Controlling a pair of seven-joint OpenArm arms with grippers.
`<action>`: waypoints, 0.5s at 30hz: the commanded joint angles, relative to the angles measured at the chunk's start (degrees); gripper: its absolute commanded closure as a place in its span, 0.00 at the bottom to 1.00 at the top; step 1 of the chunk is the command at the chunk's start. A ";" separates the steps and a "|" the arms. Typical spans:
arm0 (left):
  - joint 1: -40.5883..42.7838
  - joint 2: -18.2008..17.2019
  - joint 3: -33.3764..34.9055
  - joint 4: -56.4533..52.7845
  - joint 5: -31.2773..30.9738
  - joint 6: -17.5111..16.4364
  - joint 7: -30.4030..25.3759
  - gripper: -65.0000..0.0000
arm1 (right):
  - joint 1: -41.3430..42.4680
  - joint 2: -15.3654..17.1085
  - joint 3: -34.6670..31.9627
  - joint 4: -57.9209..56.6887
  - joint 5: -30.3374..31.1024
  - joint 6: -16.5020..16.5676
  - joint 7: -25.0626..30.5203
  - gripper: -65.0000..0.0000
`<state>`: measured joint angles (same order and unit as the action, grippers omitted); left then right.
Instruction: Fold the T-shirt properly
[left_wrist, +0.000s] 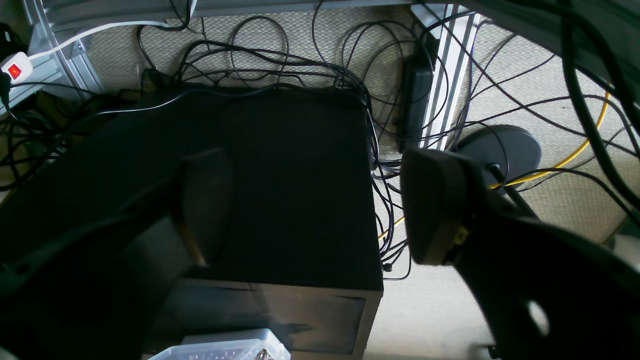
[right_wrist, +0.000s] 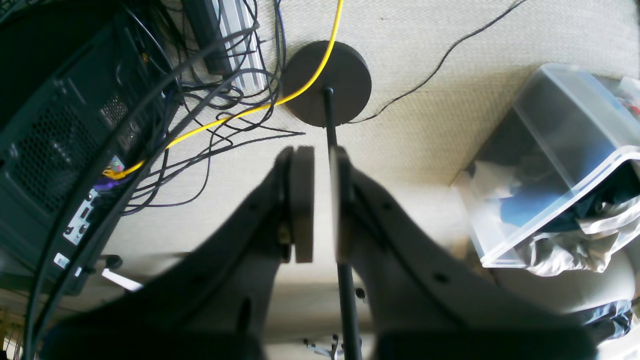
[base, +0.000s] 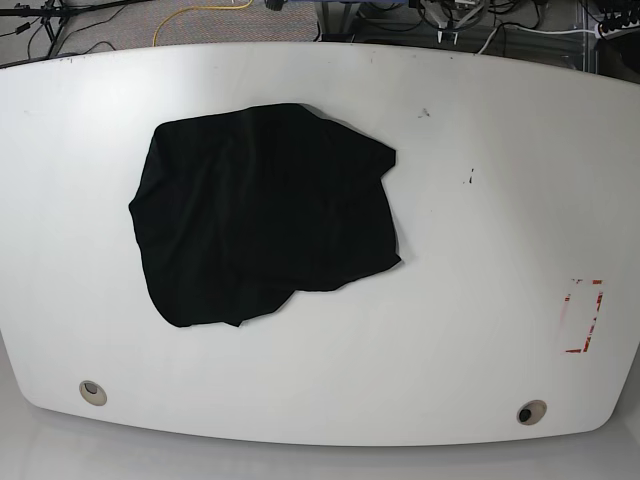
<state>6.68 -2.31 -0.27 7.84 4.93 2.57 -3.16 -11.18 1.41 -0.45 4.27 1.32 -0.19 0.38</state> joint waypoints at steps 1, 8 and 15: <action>0.27 -0.27 -0.06 0.17 0.00 0.21 -0.43 0.25 | -0.30 -0.09 -0.01 -0.49 -0.21 -0.10 -0.18 0.91; 0.22 -0.40 -0.01 0.25 0.14 0.14 -0.43 0.25 | -0.54 -0.01 0.05 -0.13 -0.12 -0.06 -0.07 0.91; 0.44 -0.63 0.38 0.34 -0.08 0.32 -0.72 0.24 | -0.67 0.07 0.08 -0.69 -0.14 -0.21 -0.09 0.91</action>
<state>6.68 -2.55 -0.25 7.99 4.93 2.55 -3.36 -11.20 1.43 -0.43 4.10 1.34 -0.19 0.40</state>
